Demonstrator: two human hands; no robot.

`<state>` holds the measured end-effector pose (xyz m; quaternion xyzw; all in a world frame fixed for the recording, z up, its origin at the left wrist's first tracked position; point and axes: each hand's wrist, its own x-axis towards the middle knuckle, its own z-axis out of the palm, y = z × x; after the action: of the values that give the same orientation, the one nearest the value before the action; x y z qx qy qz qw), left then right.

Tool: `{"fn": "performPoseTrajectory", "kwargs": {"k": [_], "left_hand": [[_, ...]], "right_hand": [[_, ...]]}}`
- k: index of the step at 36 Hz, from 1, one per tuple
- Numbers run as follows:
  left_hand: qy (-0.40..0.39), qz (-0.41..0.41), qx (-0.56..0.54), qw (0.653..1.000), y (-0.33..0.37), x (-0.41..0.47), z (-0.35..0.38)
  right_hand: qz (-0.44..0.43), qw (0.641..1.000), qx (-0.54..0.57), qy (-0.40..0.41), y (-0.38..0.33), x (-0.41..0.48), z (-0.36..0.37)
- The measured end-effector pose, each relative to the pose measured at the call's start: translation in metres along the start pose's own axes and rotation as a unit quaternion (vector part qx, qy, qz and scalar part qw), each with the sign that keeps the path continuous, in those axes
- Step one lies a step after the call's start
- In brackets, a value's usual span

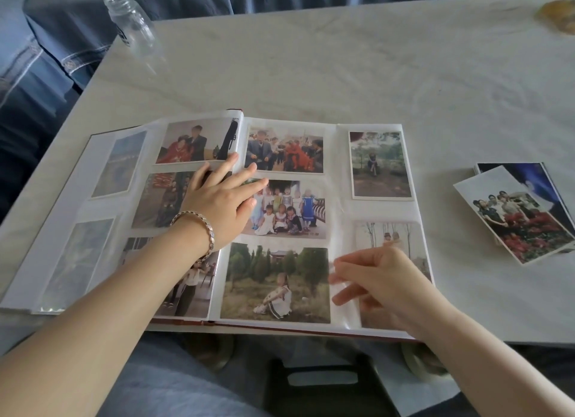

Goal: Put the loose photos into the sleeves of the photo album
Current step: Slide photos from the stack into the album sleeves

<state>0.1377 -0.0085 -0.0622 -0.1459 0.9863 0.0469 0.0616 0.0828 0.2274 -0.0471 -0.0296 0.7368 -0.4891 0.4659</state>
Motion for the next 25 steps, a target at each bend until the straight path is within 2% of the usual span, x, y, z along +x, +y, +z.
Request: {"fn": "performPoseTrajectory", "kwargs": {"k": [5,14,25], "left_hand": [[0.000,-0.001,0.002,1.000,0.000,0.000,0.000],[0.004,-0.001,0.005,1.000,0.000,0.000,0.001],[0.009,0.004,0.003,1.000,-0.001,-0.001,0.002]], "right_hand": [[-0.007,0.998,-0.068,0.004,-0.002,0.003,0.007],[-0.097,0.975,-0.164,0.116,0.014,0.005,0.019],[-0.073,0.986,-0.142,0.047,0.012,0.007,0.010]]}}
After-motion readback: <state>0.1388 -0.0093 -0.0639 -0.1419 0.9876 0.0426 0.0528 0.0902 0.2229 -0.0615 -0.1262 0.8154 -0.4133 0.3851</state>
